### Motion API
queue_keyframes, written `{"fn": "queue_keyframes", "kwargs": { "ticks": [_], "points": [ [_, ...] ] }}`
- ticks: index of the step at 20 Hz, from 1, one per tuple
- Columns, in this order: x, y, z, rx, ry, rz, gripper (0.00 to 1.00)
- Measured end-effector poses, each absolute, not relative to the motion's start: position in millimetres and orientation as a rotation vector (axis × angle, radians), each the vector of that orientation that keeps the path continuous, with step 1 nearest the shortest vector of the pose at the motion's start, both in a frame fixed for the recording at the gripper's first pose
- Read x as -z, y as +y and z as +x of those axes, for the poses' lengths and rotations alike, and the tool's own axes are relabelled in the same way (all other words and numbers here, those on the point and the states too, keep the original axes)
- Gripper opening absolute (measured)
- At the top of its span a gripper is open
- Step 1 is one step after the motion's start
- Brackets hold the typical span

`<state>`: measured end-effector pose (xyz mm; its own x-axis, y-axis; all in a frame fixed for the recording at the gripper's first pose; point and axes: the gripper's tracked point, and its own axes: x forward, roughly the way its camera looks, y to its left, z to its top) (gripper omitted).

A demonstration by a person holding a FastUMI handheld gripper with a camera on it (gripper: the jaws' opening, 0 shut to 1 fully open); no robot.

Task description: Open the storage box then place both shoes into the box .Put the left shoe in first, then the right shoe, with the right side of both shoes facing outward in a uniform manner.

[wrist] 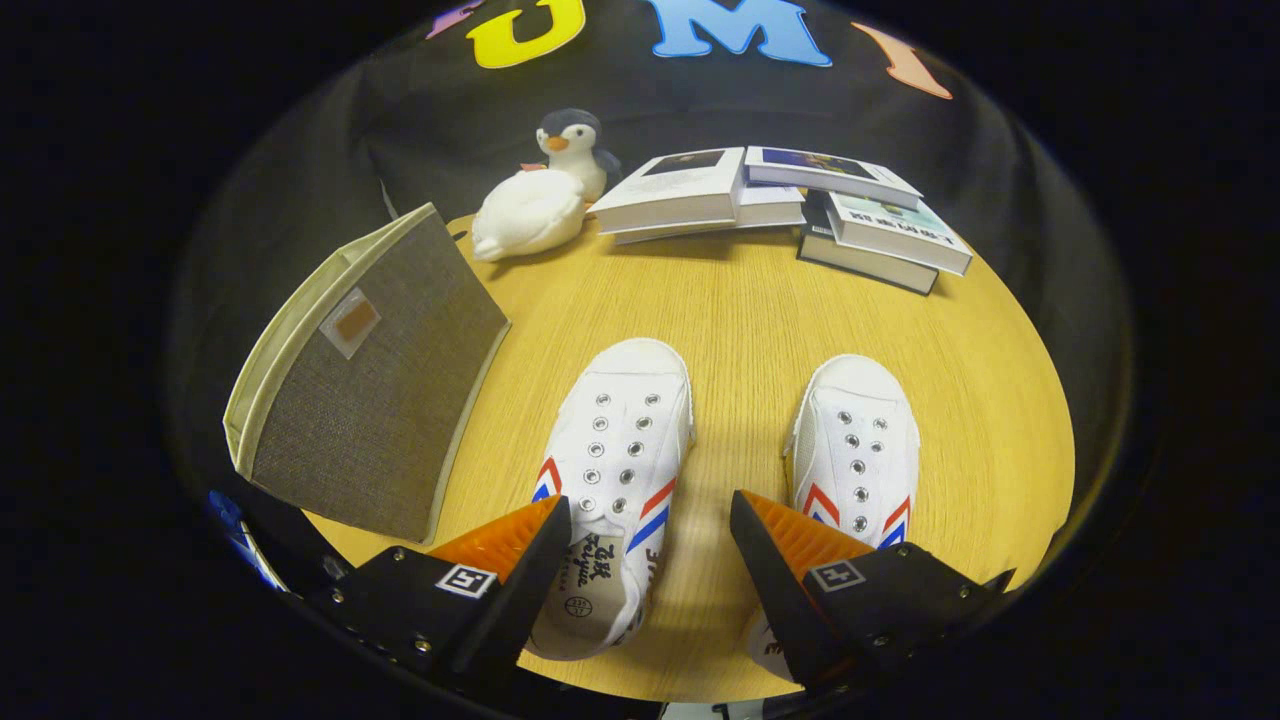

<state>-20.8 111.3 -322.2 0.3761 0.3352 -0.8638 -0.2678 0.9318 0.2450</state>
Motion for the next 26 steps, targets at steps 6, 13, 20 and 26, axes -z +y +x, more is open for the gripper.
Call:
{"fn": "queue_keyframes", "kwargs": {
  "ticks": [6, 13, 20, 26],
  "points": [
    [336.4, 113.6, -33.6, -0.389, 1.209, 0.103, 0.64],
    [335.9, 117.2, -29.4, -0.310, 1.215, 0.228, 0.12],
    [319.6, 127.7, -33.3, -0.278, 1.247, 0.387, 0.00],
    [283.9, 135.3, -26.2, -0.302, 1.207, 0.428, 0.00]
  ]
}}
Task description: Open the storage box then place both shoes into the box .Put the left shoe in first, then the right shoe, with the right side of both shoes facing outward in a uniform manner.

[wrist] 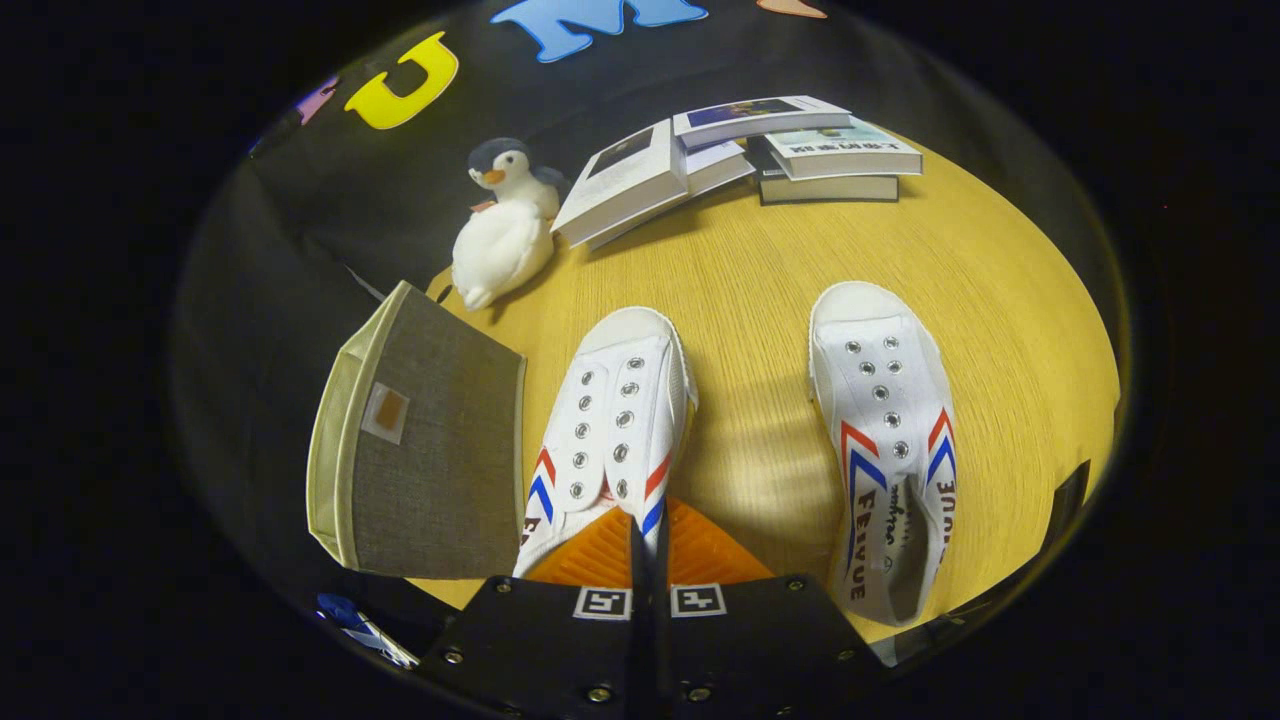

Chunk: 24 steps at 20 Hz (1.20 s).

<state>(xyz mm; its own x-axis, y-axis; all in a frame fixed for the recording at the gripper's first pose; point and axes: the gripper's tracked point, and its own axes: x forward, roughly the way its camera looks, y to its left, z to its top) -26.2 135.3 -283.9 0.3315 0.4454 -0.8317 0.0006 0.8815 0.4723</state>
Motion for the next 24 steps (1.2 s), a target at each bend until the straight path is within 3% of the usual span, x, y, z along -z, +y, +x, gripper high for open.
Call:
{"fn": "queue_keyframes", "kwargs": {
  "ticks": [15, 24],
  "points": [
    [167.6, 196.4, 4.9, -0.421, 1.075, 0.407, 0.00],
    [150.9, 278.0, 9.4, -0.505, 1.079, 0.417, 0.00]
  ]
}}
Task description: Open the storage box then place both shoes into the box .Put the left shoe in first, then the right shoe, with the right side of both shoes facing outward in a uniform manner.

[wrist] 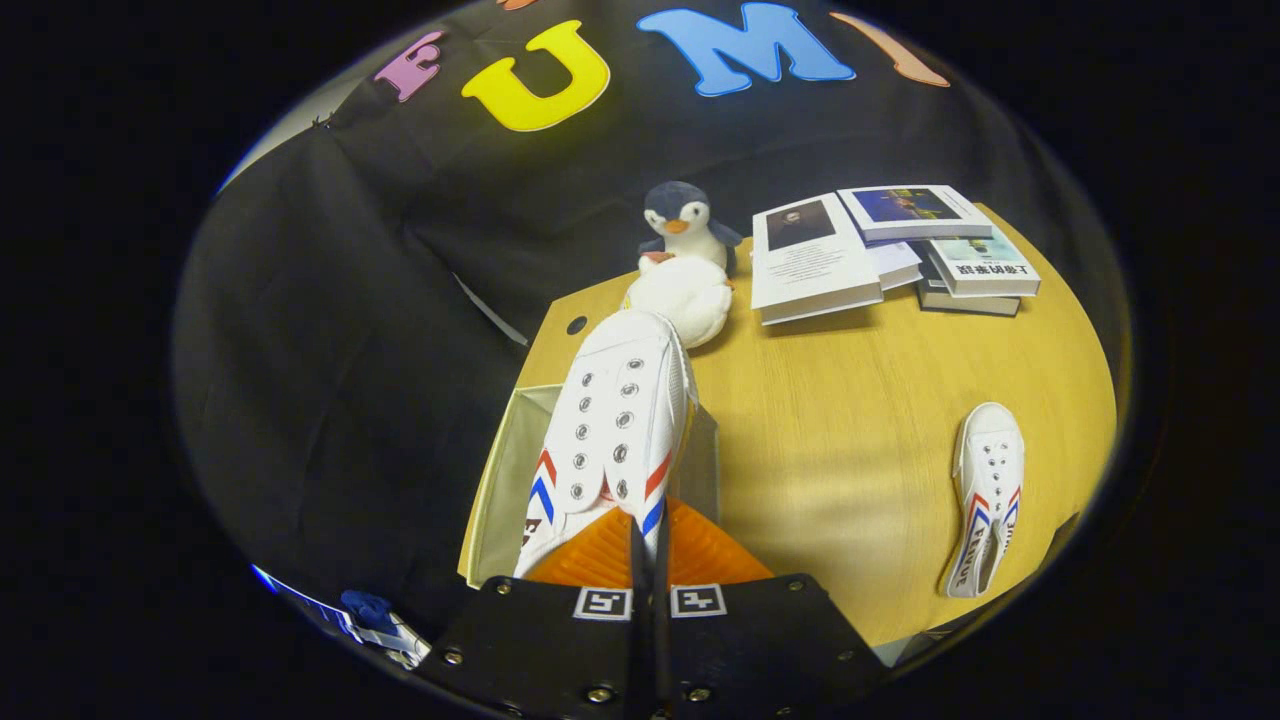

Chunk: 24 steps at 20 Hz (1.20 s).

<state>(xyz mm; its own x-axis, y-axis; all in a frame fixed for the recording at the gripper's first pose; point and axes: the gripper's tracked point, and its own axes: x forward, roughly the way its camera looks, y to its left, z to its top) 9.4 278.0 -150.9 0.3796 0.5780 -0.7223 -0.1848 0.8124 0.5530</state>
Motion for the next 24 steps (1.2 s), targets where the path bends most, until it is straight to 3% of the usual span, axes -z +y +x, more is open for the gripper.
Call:
{"fn": "queue_keyframes", "kwargs": {
  "ticks": [9, 24],
  "points": [
    [167.4, 348.7, -9.0, -0.578, 1.126, 0.364, 0.00],
    [195.9, 395.4, -16.0, -0.562, 1.121, 0.265, 0.00]
  ]
}}
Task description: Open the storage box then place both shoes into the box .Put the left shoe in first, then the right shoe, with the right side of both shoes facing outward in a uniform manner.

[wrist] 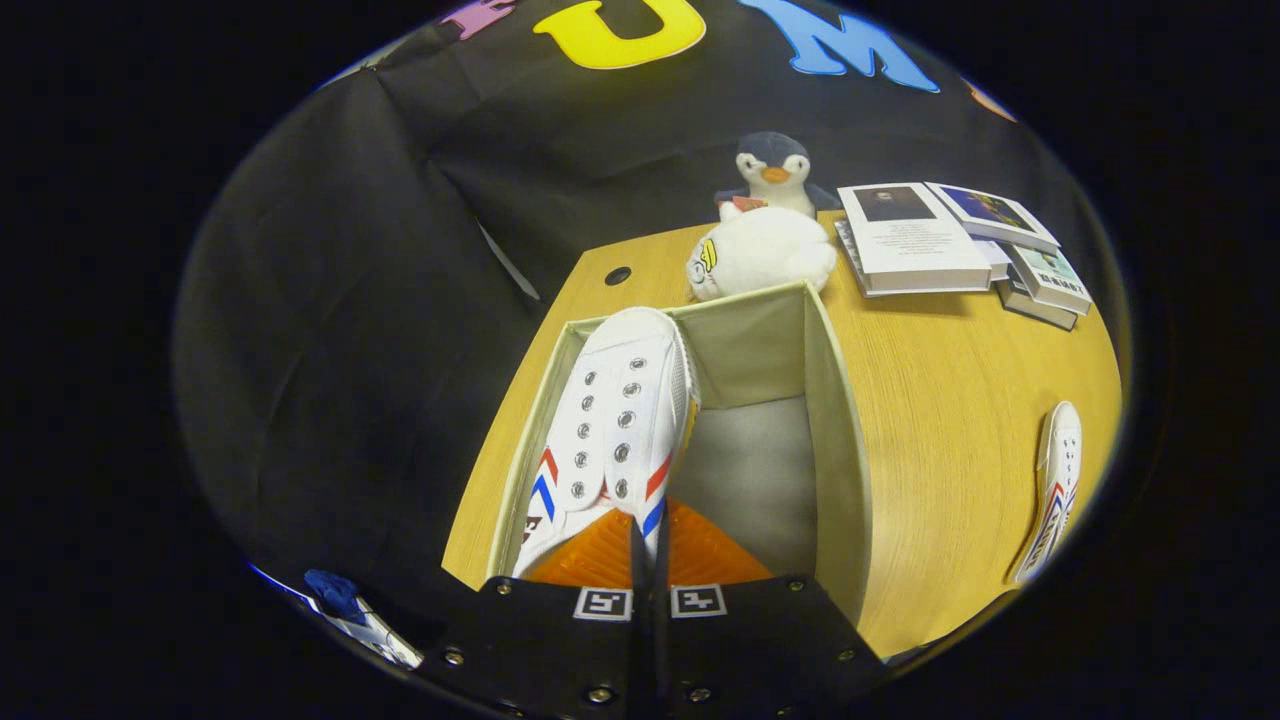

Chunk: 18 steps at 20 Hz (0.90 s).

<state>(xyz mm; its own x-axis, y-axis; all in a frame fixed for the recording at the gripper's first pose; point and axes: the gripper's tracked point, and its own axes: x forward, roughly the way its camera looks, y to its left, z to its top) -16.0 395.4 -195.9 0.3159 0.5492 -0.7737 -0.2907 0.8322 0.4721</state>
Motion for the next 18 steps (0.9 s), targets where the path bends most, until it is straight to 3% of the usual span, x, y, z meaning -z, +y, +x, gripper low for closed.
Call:
{"fn": "queue_keyframes", "kwargs": {
  "ticks": [13, 17, 18],
  "points": [
    [236.1, 414.6, -31.9, -0.532, 1.227, 0.310, 0.01],
    [232.9, 422.1, -37.7, -0.597, 1.221, 0.313, 0.16],
    [225.0, 425.7, -37.3, -0.622, 1.207, 0.340, 0.44]
  ]
}}
